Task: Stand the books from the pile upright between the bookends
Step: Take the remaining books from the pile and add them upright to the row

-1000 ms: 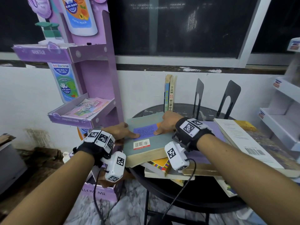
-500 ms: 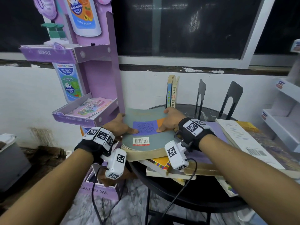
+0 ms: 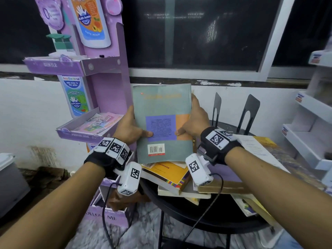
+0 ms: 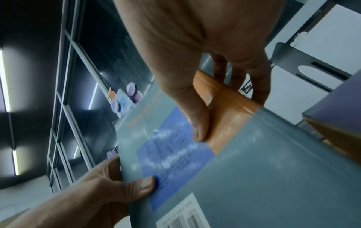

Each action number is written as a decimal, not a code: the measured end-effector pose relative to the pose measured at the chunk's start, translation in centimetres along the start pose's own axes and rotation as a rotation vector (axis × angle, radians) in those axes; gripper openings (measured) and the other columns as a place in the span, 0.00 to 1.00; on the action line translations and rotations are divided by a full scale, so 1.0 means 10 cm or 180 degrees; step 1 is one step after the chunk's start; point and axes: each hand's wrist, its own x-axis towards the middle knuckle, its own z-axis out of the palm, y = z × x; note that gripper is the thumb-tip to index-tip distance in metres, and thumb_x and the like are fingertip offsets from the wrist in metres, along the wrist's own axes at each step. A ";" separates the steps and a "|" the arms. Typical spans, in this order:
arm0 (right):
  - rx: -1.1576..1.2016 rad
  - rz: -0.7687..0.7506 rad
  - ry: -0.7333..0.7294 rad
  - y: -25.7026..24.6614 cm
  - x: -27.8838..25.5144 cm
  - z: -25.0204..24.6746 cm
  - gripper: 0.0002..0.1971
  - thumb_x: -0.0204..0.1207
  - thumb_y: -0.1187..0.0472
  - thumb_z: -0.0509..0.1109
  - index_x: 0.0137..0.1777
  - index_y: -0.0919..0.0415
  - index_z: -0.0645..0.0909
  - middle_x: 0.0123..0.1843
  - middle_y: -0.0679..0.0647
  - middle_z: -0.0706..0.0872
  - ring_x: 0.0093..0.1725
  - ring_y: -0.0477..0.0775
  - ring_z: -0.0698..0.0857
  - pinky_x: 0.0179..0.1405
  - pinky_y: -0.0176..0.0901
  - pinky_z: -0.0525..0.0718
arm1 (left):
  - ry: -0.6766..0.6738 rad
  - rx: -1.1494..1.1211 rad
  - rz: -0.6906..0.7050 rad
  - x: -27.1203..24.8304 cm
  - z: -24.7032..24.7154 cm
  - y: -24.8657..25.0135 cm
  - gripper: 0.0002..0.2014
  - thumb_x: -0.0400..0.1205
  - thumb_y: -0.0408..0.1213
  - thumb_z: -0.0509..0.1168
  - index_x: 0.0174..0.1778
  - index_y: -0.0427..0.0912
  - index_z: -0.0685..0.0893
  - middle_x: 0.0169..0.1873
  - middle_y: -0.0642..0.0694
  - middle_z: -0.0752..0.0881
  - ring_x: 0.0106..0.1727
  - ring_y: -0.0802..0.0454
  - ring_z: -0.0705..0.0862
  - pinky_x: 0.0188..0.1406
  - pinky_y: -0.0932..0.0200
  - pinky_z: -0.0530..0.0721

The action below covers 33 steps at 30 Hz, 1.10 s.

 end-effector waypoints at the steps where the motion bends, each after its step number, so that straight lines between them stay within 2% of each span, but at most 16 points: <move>1: -0.0040 -0.0089 0.0071 0.00 -0.01 -0.02 0.71 0.47 0.69 0.90 0.84 0.43 0.45 0.67 0.57 0.78 0.62 0.61 0.81 0.57 0.52 0.84 | 0.0009 -0.0024 0.0104 0.00 0.03 0.01 0.45 0.59 0.16 0.80 0.69 0.47 0.70 0.51 0.55 0.84 0.50 0.61 0.85 0.51 0.52 0.87; 3: -0.0057 -0.0227 0.0190 0.01 -0.04 -0.05 0.72 0.45 0.67 0.91 0.83 0.43 0.45 0.67 0.57 0.78 0.63 0.62 0.81 0.59 0.58 0.85 | 0.0044 -0.0085 0.0265 0.02 0.08 0.01 0.44 0.57 0.16 0.81 0.63 0.51 0.72 0.57 0.51 0.85 0.57 0.52 0.86 0.56 0.45 0.87; 6: 0.0003 -0.0331 0.0292 0.06 -0.07 -0.10 0.70 0.48 0.65 0.91 0.83 0.43 0.46 0.68 0.57 0.78 0.65 0.61 0.80 0.62 0.61 0.83 | 0.0049 -0.0126 0.0372 0.05 0.12 -0.02 0.44 0.56 0.18 0.82 0.61 0.56 0.71 0.60 0.49 0.85 0.60 0.49 0.85 0.57 0.42 0.86; 9: 0.0041 -0.0371 0.0312 0.11 -0.09 -0.10 0.68 0.50 0.63 0.91 0.83 0.44 0.47 0.69 0.57 0.78 0.67 0.60 0.79 0.64 0.60 0.82 | -0.0015 -0.0212 0.0433 0.07 0.14 -0.07 0.44 0.59 0.15 0.79 0.64 0.52 0.68 0.60 0.50 0.83 0.61 0.51 0.84 0.60 0.43 0.85; 11: 0.0066 -0.0389 0.0310 0.14 -0.11 -0.08 0.66 0.52 0.62 0.90 0.84 0.44 0.48 0.69 0.56 0.78 0.67 0.60 0.79 0.64 0.60 0.82 | -0.0066 -0.0295 0.0407 0.07 0.14 -0.12 0.44 0.62 0.14 0.77 0.67 0.49 0.66 0.59 0.53 0.83 0.59 0.57 0.84 0.60 0.48 0.85; 13: 0.0052 -0.0470 0.0286 0.15 -0.10 -0.05 0.65 0.53 0.62 0.90 0.84 0.44 0.48 0.68 0.57 0.77 0.67 0.59 0.78 0.64 0.61 0.82 | -0.0062 -0.0355 0.0344 0.07 0.13 -0.16 0.44 0.64 0.13 0.76 0.68 0.48 0.64 0.57 0.56 0.82 0.57 0.62 0.83 0.57 0.52 0.86; 16: 0.0013 -0.0549 0.0244 0.15 -0.08 -0.05 0.64 0.55 0.62 0.89 0.83 0.44 0.49 0.69 0.57 0.76 0.69 0.58 0.77 0.65 0.61 0.81 | -0.0056 -0.0480 0.0239 0.09 0.13 -0.16 0.41 0.66 0.14 0.75 0.67 0.48 0.64 0.55 0.56 0.82 0.53 0.64 0.84 0.52 0.56 0.87; 19: -0.0035 -0.0610 0.0230 0.16 -0.06 -0.06 0.62 0.56 0.62 0.89 0.83 0.46 0.49 0.69 0.57 0.75 0.69 0.58 0.76 0.66 0.58 0.80 | 0.0152 -0.0759 0.0155 0.17 0.13 -0.09 0.34 0.69 0.22 0.77 0.66 0.42 0.67 0.55 0.51 0.84 0.53 0.59 0.86 0.51 0.60 0.85; 21: -0.0032 -0.0678 0.0237 0.15 -0.04 -0.06 0.60 0.57 0.60 0.88 0.83 0.48 0.51 0.70 0.57 0.76 0.70 0.58 0.76 0.68 0.58 0.79 | 0.0291 -0.1149 0.0112 0.24 0.14 -0.01 0.33 0.70 0.29 0.78 0.67 0.39 0.69 0.57 0.44 0.86 0.55 0.51 0.88 0.53 0.55 0.86; 24: 0.0106 -0.0809 0.0236 0.10 0.02 -0.09 0.55 0.58 0.57 0.87 0.81 0.51 0.55 0.70 0.56 0.78 0.67 0.57 0.78 0.68 0.57 0.79 | 0.0440 -0.1555 0.0170 0.31 0.16 0.11 0.28 0.74 0.38 0.76 0.66 0.41 0.71 0.59 0.40 0.86 0.56 0.47 0.88 0.53 0.52 0.86; 26: 0.0217 -0.0913 0.0270 0.04 0.05 -0.13 0.53 0.60 0.57 0.86 0.81 0.52 0.56 0.69 0.54 0.79 0.65 0.56 0.80 0.66 0.54 0.80 | 0.0547 -0.1652 0.0205 0.35 0.17 0.13 0.24 0.76 0.44 0.73 0.64 0.43 0.72 0.59 0.42 0.86 0.54 0.49 0.88 0.53 0.53 0.86; 29: 0.0403 -0.1047 0.0281 -0.06 0.10 -0.20 0.50 0.64 0.56 0.84 0.82 0.50 0.56 0.66 0.54 0.82 0.61 0.54 0.83 0.63 0.45 0.81 | 0.0658 -0.1664 0.0176 0.44 0.14 0.15 0.23 0.75 0.56 0.70 0.62 0.48 0.75 0.56 0.46 0.87 0.53 0.52 0.88 0.54 0.53 0.85; 30: 0.0412 -0.1092 0.0279 -0.09 0.12 -0.21 0.49 0.65 0.56 0.83 0.81 0.50 0.58 0.65 0.53 0.82 0.60 0.53 0.83 0.60 0.41 0.81 | 0.0710 -0.1652 0.0172 0.47 0.13 0.16 0.22 0.76 0.56 0.69 0.60 0.50 0.76 0.54 0.48 0.87 0.50 0.54 0.88 0.52 0.54 0.84; 33: 0.0248 -0.1159 0.0270 -0.15 0.18 -0.27 0.41 0.64 0.53 0.84 0.75 0.50 0.66 0.61 0.51 0.83 0.58 0.52 0.82 0.54 0.37 0.78 | 0.0824 -0.1585 0.0236 0.53 0.12 0.20 0.14 0.82 0.49 0.66 0.59 0.48 0.76 0.47 0.51 0.84 0.39 0.62 0.84 0.42 0.61 0.81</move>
